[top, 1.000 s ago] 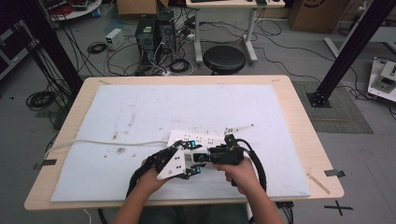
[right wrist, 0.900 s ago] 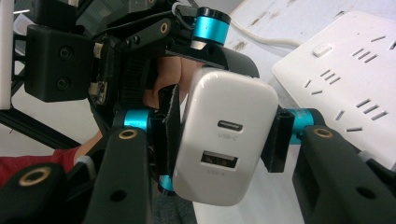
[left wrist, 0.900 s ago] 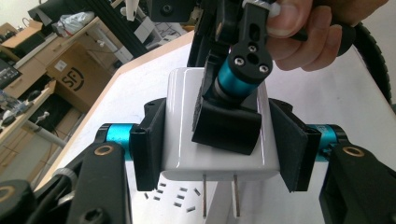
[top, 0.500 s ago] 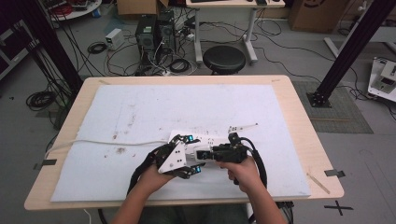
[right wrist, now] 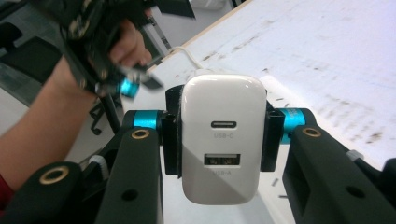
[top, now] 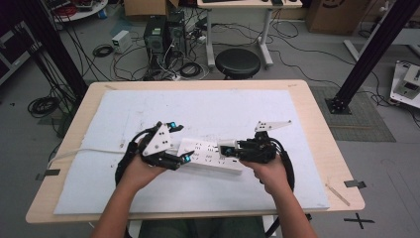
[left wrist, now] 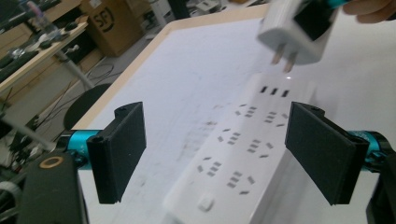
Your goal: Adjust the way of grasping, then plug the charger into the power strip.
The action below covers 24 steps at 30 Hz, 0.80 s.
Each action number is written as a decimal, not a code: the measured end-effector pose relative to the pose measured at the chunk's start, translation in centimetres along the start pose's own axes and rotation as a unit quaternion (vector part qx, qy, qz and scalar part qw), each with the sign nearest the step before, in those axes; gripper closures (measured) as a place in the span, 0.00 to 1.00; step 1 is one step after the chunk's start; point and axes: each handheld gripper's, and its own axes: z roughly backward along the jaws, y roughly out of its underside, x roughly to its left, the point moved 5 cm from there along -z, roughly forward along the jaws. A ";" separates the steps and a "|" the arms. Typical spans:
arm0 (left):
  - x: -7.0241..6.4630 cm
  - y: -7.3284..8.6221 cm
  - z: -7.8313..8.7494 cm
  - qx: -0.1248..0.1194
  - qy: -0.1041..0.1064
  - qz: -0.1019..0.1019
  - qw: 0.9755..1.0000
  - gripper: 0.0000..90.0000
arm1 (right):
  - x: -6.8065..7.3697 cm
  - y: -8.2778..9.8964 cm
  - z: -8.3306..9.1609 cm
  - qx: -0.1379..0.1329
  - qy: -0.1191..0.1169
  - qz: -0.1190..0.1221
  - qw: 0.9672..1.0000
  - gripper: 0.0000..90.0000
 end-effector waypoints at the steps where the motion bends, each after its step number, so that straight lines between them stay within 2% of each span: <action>1: 0.6 0.0 0.4 0.002 -0.003 0.003 1.000 0.23 | 0.0 0.0 0.0 0.000 0.000 0.000 1.000 0.70; 3: 1.7 0.0 1.1 0.006 -0.012 0.008 1.000 0.22 | -0.3 -0.1 0.4 0.005 0.012 0.010 1.000 0.70; 5: 2.7 0.1 1.9 0.012 -0.023 0.011 1.000 0.22 | -0.4 -0.1 0.5 0.010 0.017 0.011 1.000 0.70; 6: 3.1 0.1 2.3 0.014 -0.027 0.012 0.999 0.22 | -0.7 -0.3 0.8 0.015 0.028 0.027 0.999 0.70; 7: 3.4 0.1 2.5 0.014 -0.030 0.013 0.999 0.22 | -0.8 -0.3 0.9 0.018 0.035 0.034 0.999 0.70; 10: 4.4 0.5 3.4 0.013 -0.042 0.026 0.999 0.22 | -1.0 -0.7 1.0 0.015 0.064 0.064 0.996 0.70; 11: 4.6 0.7 3.6 0.013 -0.045 0.030 0.998 0.22 | -1.0 -0.7 1.0 0.015 0.064 0.064 0.996 0.70; 12: 4.8 0.9 3.7 0.014 -0.048 0.035 0.998 0.22 | -1.0 -0.8 1.0 0.012 0.080 0.074 0.994 0.70; 14: 5.1 1.6 3.9 0.016 -0.050 0.044 0.998 0.22 | -1.0 -1.0 0.8 0.011 0.095 0.084 0.992 0.70; 16: 5.3 2.4 4.0 0.023 -0.052 0.052 0.997 0.22 | -1.0 -1.2 0.5 0.025 0.118 0.101 0.988 0.70; 19: 5.5 3.5 4.4 0.032 -0.054 0.058 0.996 0.22 | -1.1 -1.7 0.0 0.052 0.149 0.130 0.979 0.70; 20: 5.5 3.8 4.5 0.033 -0.056 0.060 0.996 0.22 | -1.1 -1.7 0.0 0.052 0.149 0.130 0.979 0.70; 21: 5.6 4.2 4.7 0.035 -0.058 0.061 0.996 0.22 | -1.1 -2.0 -0.4 0.078 0.165 0.151 0.972 0.70; 23: 5.6 4.6 5.0 0.031 -0.059 0.067 0.996 0.22 | -1.3 -2.3 -0.6 0.095 0.176 0.164 0.966 0.70; 24: 5.6 4.8 5.1 0.029 -0.062 0.071 0.995 0.22 | -1.3 -2.3 -0.6 0.095 0.176 0.164 0.966 0.70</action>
